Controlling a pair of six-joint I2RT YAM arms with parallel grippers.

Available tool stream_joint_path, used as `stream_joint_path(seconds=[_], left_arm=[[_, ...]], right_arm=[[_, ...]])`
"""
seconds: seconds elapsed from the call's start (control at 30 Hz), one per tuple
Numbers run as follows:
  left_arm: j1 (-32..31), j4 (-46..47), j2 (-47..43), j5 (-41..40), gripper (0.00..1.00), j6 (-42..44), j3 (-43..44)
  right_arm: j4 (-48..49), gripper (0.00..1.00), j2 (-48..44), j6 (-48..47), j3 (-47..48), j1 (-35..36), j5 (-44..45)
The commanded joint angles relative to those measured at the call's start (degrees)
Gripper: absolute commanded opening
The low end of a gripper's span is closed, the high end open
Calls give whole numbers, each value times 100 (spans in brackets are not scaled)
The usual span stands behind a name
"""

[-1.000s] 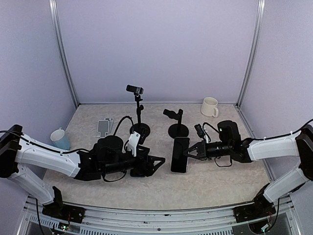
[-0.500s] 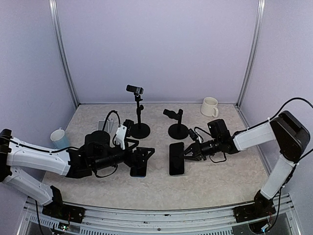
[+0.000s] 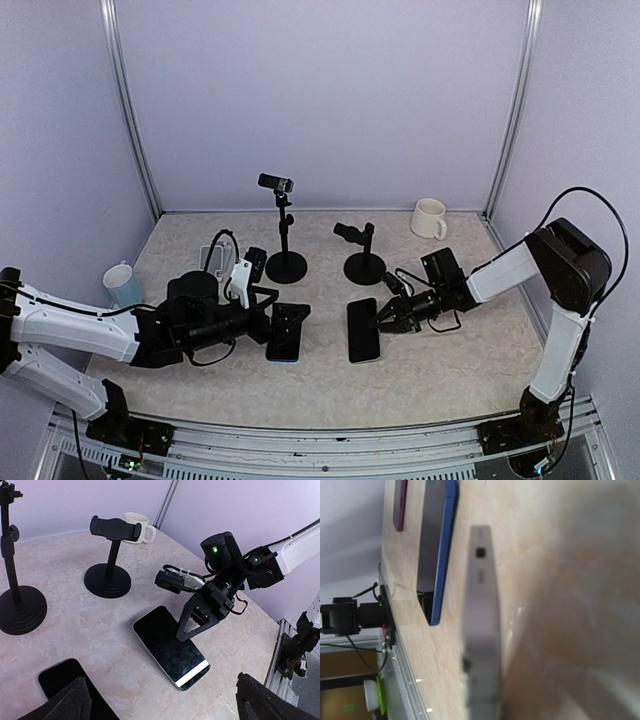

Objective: Remove the phone from the phone stand

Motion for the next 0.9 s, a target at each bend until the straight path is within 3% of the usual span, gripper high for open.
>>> stream_joint_path(seconds=[0.0, 0.4, 0.87], left_arm=[[60, 240, -34, 95, 99, -40, -3], [213, 184, -169, 12, 99, -135, -215], [403, -124, -257, -156, 99, -225, -205]], right_arm=[[-14, 5, 194, -208, 165, -109, -188], [-267, 9, 495, -475, 182, -456, -45], [-463, 37, 456, -656, 142, -729, 325]])
